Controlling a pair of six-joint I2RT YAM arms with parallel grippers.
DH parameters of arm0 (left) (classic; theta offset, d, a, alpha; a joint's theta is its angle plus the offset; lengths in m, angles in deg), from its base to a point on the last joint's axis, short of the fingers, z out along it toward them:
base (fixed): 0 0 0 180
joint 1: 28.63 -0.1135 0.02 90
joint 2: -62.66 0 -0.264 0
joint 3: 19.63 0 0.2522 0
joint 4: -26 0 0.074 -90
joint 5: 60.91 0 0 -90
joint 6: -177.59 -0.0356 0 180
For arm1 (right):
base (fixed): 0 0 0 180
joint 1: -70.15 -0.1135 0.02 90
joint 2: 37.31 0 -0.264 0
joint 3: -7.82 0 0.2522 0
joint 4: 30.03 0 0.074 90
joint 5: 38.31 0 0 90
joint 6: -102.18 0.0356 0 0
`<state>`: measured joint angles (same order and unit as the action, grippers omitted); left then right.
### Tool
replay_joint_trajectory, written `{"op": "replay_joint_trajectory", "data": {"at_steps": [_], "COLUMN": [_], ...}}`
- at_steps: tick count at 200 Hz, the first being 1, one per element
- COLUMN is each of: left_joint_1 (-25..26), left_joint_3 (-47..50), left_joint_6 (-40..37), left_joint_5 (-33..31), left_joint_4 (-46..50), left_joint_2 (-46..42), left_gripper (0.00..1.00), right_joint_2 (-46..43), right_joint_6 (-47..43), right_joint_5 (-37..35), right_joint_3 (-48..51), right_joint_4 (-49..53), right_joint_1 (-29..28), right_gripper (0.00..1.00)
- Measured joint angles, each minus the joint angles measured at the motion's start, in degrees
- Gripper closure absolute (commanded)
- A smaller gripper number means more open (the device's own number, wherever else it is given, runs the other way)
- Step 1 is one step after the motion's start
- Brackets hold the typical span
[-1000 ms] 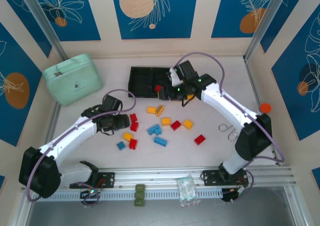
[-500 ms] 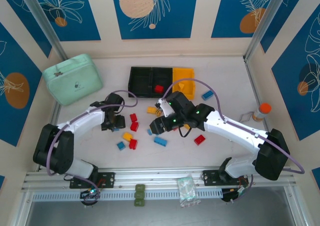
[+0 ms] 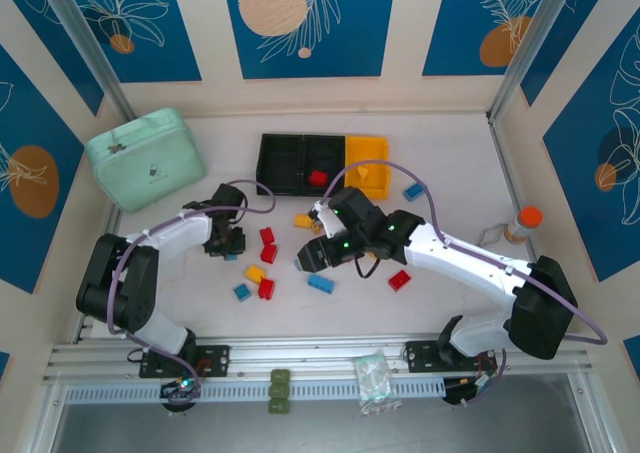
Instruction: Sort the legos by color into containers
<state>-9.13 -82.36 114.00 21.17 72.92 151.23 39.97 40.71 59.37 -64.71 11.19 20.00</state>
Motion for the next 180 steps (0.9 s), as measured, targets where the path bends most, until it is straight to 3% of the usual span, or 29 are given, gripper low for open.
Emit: {"op": "replay_joint_trajectory", "data": {"at_steps": [66,117,180], "left_joint_1": [0.00,1.27,3.26], "left_joint_3": [-0.83,-7.52,-22.34], "left_joint_6": [0.04,0.39,0.48], "left_joint_5": [4.15,9.03,11.52], "left_joint_4": [2.10,3.43,4.17], "left_joint_2": [-4.52,-6.01,3.15], "left_gripper": [0.74,0.73,0.73], "right_joint_2": [0.28,-0.24,-2.67], "right_joint_6": [1.53,3.43,5.27], "right_joint_5": [-0.35,-1.97,-4.04], "right_joint_3": [0.22,2.27,4.68], "right_joint_4": [-0.98,-2.62,-3.69], "right_joint_1": [1.68,4.74,7.54], "right_gripper": [0.40,0.40,0.40]}}
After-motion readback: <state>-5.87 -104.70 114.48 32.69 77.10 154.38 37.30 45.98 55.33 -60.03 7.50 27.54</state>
